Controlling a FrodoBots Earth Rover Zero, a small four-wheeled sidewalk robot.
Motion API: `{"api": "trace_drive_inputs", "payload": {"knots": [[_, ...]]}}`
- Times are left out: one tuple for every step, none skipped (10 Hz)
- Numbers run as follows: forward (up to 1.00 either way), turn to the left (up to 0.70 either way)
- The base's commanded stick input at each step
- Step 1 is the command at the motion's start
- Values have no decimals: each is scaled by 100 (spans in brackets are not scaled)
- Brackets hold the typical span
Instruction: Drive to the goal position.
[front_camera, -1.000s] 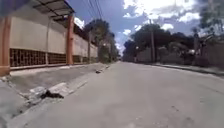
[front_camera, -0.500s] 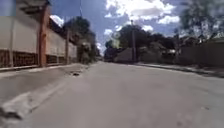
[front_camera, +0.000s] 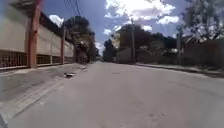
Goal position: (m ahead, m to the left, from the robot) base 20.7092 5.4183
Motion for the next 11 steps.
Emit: {"api": "trace_drive_inputs", "payload": {"knots": [[100, 2], [100, 1], [100, 1], [100, 3], [100, 5], [100, 3], [100, 4], [100, 0], [100, 0], [100, 0], [100, 0]]}}
